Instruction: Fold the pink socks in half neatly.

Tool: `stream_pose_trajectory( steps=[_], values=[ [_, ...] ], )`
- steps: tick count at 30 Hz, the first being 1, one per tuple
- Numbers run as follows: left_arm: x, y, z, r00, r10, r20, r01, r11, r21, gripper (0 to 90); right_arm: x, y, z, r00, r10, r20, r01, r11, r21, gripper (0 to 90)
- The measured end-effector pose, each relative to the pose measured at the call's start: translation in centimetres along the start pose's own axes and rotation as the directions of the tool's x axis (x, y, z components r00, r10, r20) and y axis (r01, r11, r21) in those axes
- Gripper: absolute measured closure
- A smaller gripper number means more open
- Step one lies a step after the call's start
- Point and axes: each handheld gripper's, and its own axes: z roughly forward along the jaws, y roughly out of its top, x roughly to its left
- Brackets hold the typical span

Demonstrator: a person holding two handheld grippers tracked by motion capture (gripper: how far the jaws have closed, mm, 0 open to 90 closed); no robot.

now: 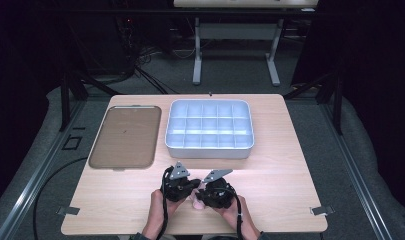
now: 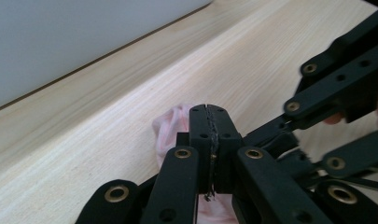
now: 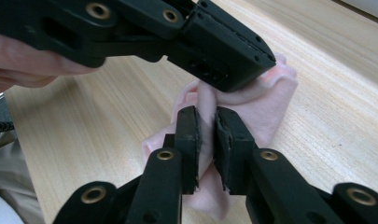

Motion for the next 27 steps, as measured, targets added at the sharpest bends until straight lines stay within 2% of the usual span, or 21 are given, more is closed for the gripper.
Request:
stream_pose_trajectory(
  steps=[3,8,12,16,17,18,19,21,23,24,25,26,27],
  values=[
    [0.2,-0.3,0.3,1.0,0.004,-0.002,-0.004,1.0,0.007,89.8,0.5,-0.2,-0.2,0.9997,-0.01,0.021,0.01,1.0,0.0,76.7],
    [0.3,-0.5,0.3,1.0,0.003,-0.004,-0.003,1.0,0.004,89.9,0.9,-0.5,-0.7,0.9994,-0.021,0.027,0.021,1.0,-0.002,76.0],
    [0.4,-0.6,0.3,1.0,-0.002,-0.004,0.002,1.0,-0.001,89.9,1.6,-0.8,-1.1,0.9983,-0.041,0.041,0.041,0.999,0.008,78.2],
    [0.4,-0.7,0.3,1.0,-0.008,-0.004,0.008,1.0,0.002,90.0,2.2,-0.9,-0.6,0.9943,-0.074,0.076,0.072,0.997,0.038,80.9],
    [0.5,-0.8,0.3,0.9998,-0.018,0.001,0.018,0.9998,-0.004,90.0,2.6,-1.0,-0.4,0.9898,-0.099,0.102,0.096,0.995,0.037,81.5],
    [0.5,-0.8,0.3,0.9998,-0.018,0.001,0.018,0.9998,-0.004,90.0,2.6,-1.0,-0.4,0.9898,-0.099,0.102,0.096,0.995,0.037,81.5],
    [0.6,-0.9,0.3,0.9999,-0.016,0.002,0.016,0.9999,-0.002,90.0,2.9,-0.8,-0.8,0.9798,-0.125,0.156,0.109,0.988,0.11,81.6],
    [0.7,-1.0,0.3,0.9997,-0.023,0.004,0.023,0.9997,-0.006,90.0,2.9,-0.9,-0.9,0.9803,-0.129,0.149,0.112,0.987,0.115,81.5],
    [0.7,-1.0,0.3,0.9994,-0.032,0.009,0.032,0.9994,-0.01,90.0,2.4,-1.0,-0.7,0.9877,-0.102,0.118,0.093,0.993,0.077,80.2],
    [0.8,-1.0,0.2,0.9996,-0.028,0.01,0.028,0.9995,-0.012,90.0,2.0,-1.0,-0.7,0.9923,-0.088,0.087,0.082,0.995,0.063,76.6],
    [0.7,-1.1,0.2,0.9991,-0.04,0.012,0.04,0.9991,-0.016,90.0,1.0,-0.9,-0.9,0.9989,-0.042,-0.023,0.043,0.999,0.033,68.9],
    [0.8,-1.2,0.3,0.9991,-0.041,0.014,0.041,0.9989,-0.02,90.0,1.0,-0.9,-0.9,0.9989,-0.042,-0.023,0.043,0.999,0.033,68.9],
    [0.9,-1.3,0.2,0.9982,-0.057,0.021,0.057,0.998,-0.026,90.0,0.3,-0.8,-1.6,0.9976,-0.02,-0.067,0.021,1.0,0.01,66.2]
  ],
)
